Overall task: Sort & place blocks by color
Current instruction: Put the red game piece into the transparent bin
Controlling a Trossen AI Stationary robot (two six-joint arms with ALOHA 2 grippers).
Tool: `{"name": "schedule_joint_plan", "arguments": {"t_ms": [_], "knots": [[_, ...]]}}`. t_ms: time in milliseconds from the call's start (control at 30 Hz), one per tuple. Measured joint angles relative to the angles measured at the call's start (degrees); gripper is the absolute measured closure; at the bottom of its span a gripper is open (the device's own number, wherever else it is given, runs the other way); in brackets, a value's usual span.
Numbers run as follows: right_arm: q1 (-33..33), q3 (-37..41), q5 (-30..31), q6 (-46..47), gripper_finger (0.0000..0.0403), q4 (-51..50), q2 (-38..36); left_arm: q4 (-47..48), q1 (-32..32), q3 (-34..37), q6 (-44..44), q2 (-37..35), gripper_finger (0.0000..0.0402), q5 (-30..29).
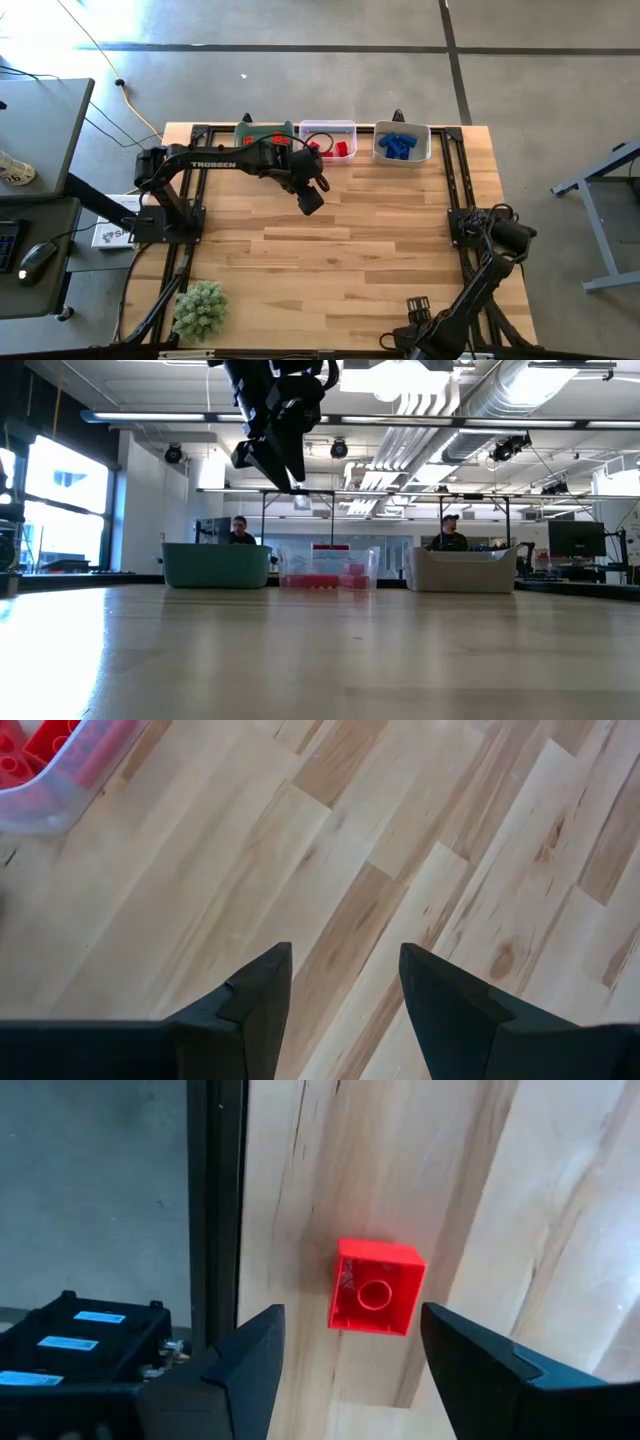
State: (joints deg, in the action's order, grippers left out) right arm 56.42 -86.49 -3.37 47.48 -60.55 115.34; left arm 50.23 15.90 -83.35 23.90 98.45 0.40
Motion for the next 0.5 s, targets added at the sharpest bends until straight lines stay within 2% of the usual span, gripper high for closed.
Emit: {"name": "schedule_joint_plan", "arguments": {"t_ms": [500], "knots": [[-1.48, 0.01, -2.23, 0.02, 0.0183, 0.02, 5.05, -0.47, 0.00, 0.00, -0.02, 0.00, 0.0225, 0.00]]}}
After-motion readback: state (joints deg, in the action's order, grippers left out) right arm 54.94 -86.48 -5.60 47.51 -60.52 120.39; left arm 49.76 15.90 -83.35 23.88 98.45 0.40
